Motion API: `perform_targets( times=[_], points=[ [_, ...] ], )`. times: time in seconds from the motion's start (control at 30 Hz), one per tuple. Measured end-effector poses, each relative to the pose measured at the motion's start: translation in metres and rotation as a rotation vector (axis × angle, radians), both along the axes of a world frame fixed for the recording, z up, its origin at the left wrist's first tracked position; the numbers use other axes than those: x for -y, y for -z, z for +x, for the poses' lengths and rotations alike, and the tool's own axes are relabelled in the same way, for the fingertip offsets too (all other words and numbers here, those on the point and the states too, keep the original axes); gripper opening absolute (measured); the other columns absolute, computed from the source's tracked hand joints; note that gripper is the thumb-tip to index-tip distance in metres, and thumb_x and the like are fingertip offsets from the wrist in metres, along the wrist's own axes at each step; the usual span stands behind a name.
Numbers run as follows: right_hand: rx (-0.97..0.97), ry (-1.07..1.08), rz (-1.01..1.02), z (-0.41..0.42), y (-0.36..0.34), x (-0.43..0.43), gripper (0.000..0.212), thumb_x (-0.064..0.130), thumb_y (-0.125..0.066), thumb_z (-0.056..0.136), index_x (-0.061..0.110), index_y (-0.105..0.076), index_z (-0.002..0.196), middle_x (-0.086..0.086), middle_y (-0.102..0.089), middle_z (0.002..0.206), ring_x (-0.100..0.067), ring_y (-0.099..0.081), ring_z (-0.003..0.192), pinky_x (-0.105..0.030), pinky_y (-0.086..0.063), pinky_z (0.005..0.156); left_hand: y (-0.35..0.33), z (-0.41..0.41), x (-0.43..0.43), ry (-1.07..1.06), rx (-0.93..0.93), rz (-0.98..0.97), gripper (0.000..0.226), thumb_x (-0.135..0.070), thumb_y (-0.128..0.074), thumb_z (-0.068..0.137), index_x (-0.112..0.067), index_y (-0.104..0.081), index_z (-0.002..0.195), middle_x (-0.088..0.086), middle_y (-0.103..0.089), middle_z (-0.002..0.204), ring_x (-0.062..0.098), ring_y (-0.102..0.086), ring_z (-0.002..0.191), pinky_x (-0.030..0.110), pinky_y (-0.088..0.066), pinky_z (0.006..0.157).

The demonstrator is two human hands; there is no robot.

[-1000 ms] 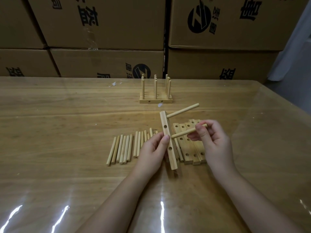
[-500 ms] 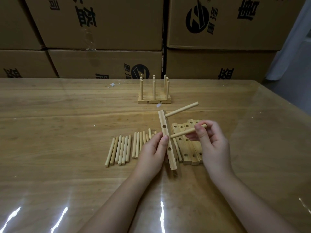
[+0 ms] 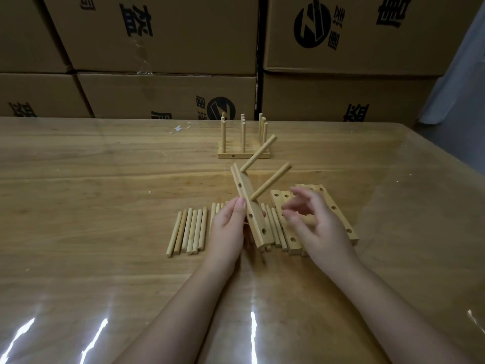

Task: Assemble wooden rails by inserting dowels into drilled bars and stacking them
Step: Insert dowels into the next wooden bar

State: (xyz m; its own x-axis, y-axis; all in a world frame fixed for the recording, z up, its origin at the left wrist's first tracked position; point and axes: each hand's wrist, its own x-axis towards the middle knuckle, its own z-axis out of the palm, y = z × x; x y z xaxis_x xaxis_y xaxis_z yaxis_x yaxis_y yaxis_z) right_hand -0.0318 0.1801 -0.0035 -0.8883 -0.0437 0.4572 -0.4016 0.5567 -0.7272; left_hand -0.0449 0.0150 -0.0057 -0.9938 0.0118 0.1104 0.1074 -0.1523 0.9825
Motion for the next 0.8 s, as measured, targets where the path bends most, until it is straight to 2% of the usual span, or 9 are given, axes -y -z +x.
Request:
perform_targets(
  times=[0.07, 0.17, 0.23, 0.3, 0.37, 0.47, 0.57, 0.67, 0.8],
  points=[
    [0.071, 0.010, 0.269, -0.001, 0.003, 0.000, 0.056, 0.058, -0.047, 0.081, 0.039, -0.037, 0.133, 0.027, -0.048, 0.117, 0.010, -0.036, 0.113, -0.028, -0.033, 0.103, -0.001, -0.001, 0.001, -0.040, 0.053, 0.086, 0.036, -0.025, -0.042, 0.101, -0.021, -0.071, 0.081, 0.001, -0.071, 0.074, 0.013, -0.067, 0.067, 0.032, -0.054, 0.062],
    [0.129, 0.003, 0.494, -0.001, 0.007, -0.001, 0.066, 0.058, -0.052, 0.082, 0.037, -0.029, 0.140, 0.019, -0.040, 0.136, 0.017, -0.008, 0.107, -0.028, -0.013, 0.107, -0.002, -0.002, 0.001, -0.077, 0.067, 0.144, 0.035, -0.021, -0.041, 0.102, -0.017, -0.068, 0.081, -0.002, -0.069, 0.067, 0.008, -0.064, 0.061, 0.032, -0.048, 0.062],
    [0.148, -0.026, 0.578, -0.002, 0.008, -0.001, 0.073, 0.064, -0.049, 0.080, 0.038, -0.022, 0.143, 0.017, -0.033, 0.144, 0.016, -0.005, 0.116, -0.030, -0.004, 0.110, -0.002, -0.002, 0.001, -0.074, 0.069, 0.157, 0.036, -0.020, -0.041, 0.102, -0.018, -0.069, 0.078, -0.002, -0.069, 0.067, 0.007, -0.064, 0.060, 0.029, -0.048, 0.060],
    [0.155, -0.065, 0.660, -0.004, 0.009, -0.001, 0.077, 0.071, -0.043, 0.078, 0.040, -0.018, 0.144, 0.018, -0.029, 0.148, 0.005, -0.010, 0.134, -0.033, 0.003, 0.113, -0.001, -0.003, 0.002, -0.080, 0.077, 0.176, 0.038, -0.020, -0.041, 0.102, -0.019, -0.069, 0.076, -0.002, -0.070, 0.067, 0.008, -0.065, 0.062, 0.026, -0.049, 0.061],
    [0.146, -0.090, 0.697, -0.005, 0.010, -0.001, 0.070, 0.071, -0.040, 0.079, 0.043, -0.024, 0.141, 0.023, -0.030, 0.147, -0.002, -0.014, 0.139, -0.036, 0.004, 0.114, -0.001, -0.004, 0.002, -0.089, 0.082, 0.194, 0.038, -0.019, -0.040, 0.102, -0.016, -0.068, 0.076, -0.001, -0.069, 0.067, 0.008, -0.065, 0.063, 0.024, -0.050, 0.061],
    [0.119, -0.094, 0.698, -0.007, 0.011, 0.000, 0.051, 0.064, -0.039, 0.084, 0.047, -0.040, 0.132, 0.031, -0.033, 0.142, -0.003, -0.016, 0.138, -0.037, 0.004, 0.113, 0.001, -0.005, 0.002, -0.095, 0.070, 0.186, 0.034, -0.019, -0.040, 0.102, -0.012, -0.066, 0.082, -0.001, -0.070, 0.067, 0.009, -0.066, 0.063, 0.022, -0.052, 0.058],
    [0.112, -0.078, 0.669, -0.008, 0.011, 0.000, 0.041, 0.058, -0.040, 0.087, 0.048, -0.047, 0.127, 0.032, -0.036, 0.139, -0.004, -0.019, 0.137, -0.038, 0.001, 0.112, 0.003, -0.006, 0.002, -0.097, 0.058, 0.172, 0.034, -0.020, -0.040, 0.102, -0.012, -0.066, 0.082, 0.000, -0.070, 0.069, 0.011, -0.066, 0.064, 0.023, -0.053, 0.058],
    [0.103, -0.090, 0.714, -0.007, 0.011, 0.002, 0.043, 0.056, -0.042, 0.088, 0.046, -0.045, 0.130, 0.029, -0.034, 0.142, -0.006, -0.017, 0.139, -0.038, 0.000, 0.112, 0.004, -0.006, 0.002, -0.099, 0.053, 0.155, 0.035, -0.021, -0.040, 0.102, -0.015, -0.067, 0.081, 0.000, -0.070, 0.071, 0.011, -0.066, 0.067, 0.024, -0.053, 0.062],
    [0.096, -0.137, 0.794, -0.006, 0.012, 0.004, 0.046, 0.051, -0.035, 0.093, 0.045, -0.031, 0.139, 0.028, -0.025, 0.147, -0.005, -0.011, 0.141, -0.039, 0.002, 0.114, 0.004, -0.006, 0.002, -0.094, 0.045, 0.148, 0.036, -0.020, -0.041, 0.101, -0.018, -0.068, 0.078, 0.001, -0.069, 0.071, 0.012, -0.065, 0.066, 0.024, -0.052, 0.061]
  ],
)
